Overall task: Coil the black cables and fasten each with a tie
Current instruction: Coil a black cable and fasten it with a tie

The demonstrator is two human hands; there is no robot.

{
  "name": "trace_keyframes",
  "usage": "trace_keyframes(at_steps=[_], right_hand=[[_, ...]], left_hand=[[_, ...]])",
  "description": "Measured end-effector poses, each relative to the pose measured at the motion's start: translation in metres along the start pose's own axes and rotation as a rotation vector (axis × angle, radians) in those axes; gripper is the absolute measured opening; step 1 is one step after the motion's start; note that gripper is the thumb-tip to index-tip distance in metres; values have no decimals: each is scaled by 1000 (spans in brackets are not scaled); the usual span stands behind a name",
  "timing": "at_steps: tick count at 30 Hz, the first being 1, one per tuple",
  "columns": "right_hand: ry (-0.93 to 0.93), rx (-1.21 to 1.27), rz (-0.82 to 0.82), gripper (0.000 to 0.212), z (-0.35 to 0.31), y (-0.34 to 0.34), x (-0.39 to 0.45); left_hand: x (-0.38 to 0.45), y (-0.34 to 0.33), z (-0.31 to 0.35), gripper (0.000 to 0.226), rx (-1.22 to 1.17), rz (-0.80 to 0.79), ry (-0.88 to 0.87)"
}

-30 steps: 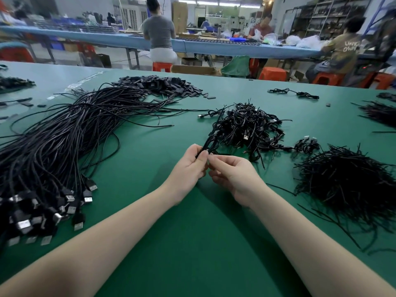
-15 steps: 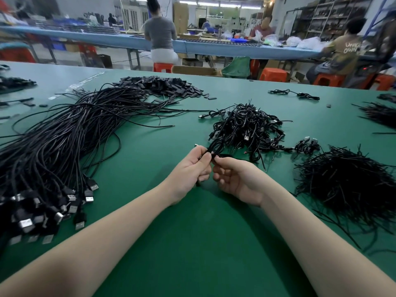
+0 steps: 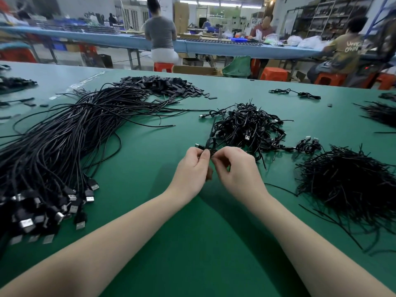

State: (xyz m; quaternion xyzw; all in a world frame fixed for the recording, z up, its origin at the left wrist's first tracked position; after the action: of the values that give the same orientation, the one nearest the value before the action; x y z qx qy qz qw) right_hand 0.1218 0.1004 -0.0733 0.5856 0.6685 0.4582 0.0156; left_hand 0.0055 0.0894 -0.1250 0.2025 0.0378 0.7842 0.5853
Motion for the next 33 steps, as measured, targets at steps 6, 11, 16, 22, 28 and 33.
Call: trace_keyframes(at_steps=[6, 11, 16, 22, 28, 33], right_hand=[[571, -436, 193, 11, -52, 3, -25], [249, 55, 94, 6, -33, 15, -9], [-295, 506, 17, 16, 18, 10, 5], [-312, 524, -46, 13, 16, 4, 6], [163, -64, 130, 6, -30, 30, 1], [247, -34, 240, 2, -38, 41, -7]], left_hand=[[-14, -4, -22, 37, -169, -516, 604], [-12, 9, -6, 54, -170, -648, 515], [18, 23, 35, 26, -127, -444, 40], [17, 25, 48, 23, -111, -323, -116], [9, 17, 28, 15, -298, -327, 245], [4, 12, 37, 24, -295, -474, 145]])
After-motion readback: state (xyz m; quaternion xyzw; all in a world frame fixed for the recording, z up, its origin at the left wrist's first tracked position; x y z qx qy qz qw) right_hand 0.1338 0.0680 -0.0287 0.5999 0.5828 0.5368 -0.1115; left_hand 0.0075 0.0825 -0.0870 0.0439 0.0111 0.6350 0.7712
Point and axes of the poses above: each hand's wrist, its own x-axis towards the middle knuckle, its own y-axis out of the back of the hand, z = x × y, the point moved 10 cm from there along x, towards the middle knuckle, and after that the axes turned 8 degrees about -y, right-handed, at the moved point
